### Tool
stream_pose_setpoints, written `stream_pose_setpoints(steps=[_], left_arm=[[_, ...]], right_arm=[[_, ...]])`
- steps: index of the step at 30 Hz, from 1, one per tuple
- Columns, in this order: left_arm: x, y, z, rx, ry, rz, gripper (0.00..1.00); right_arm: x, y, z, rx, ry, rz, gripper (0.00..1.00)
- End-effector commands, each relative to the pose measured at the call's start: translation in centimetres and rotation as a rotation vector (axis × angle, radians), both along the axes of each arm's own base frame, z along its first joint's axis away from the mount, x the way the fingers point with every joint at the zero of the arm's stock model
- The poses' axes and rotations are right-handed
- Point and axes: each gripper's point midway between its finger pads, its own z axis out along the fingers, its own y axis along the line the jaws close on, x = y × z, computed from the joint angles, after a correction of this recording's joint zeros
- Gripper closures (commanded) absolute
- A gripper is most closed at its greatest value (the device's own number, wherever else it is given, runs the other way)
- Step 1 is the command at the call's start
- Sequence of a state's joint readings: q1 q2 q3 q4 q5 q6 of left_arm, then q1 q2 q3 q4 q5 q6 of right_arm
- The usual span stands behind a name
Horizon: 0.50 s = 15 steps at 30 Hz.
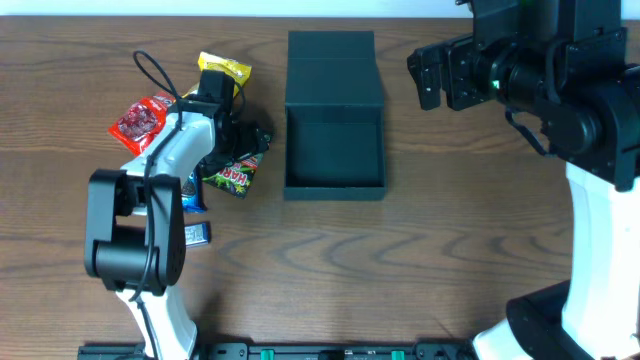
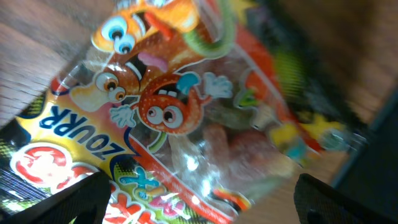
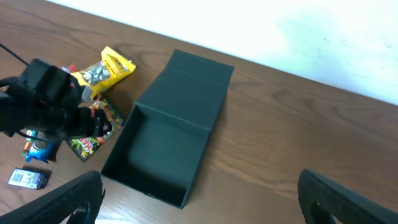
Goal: Pack container
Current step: 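Reach the left gripper to the Haribo bag and grasp it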
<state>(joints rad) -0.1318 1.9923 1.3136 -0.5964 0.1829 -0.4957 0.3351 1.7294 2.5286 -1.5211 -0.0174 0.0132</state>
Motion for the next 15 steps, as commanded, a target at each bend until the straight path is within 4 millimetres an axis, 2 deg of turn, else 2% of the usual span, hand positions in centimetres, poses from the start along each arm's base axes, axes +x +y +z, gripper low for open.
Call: stream_pose_setpoints(steps=[1,5,10,15], left_arm=[[0.33,0.17,-0.96,-0.006,0.024,0.044,0.05],[0.06,0.29,-1.62,-0.006,0.045,0.051,0.0],[-0.04,0.01,-1.58,-0.023,0.05,0.047,0.34],[-0.38,0.05,-1.65,-0.02,0.064,0.047,0.54]], right_arm=[[-0.14,-0.41,0.18,-0.021,-0.012,-0.001,0.01],[-0.15,-0.41,0.18,-0.021,-0.012,0.0,0.01],[-0.15,-0.41,0.18,-0.024,-0.013,0.002,0.01],[-0.15,-0.41,0.18,-0.024,-0.013,0.002,0.01]])
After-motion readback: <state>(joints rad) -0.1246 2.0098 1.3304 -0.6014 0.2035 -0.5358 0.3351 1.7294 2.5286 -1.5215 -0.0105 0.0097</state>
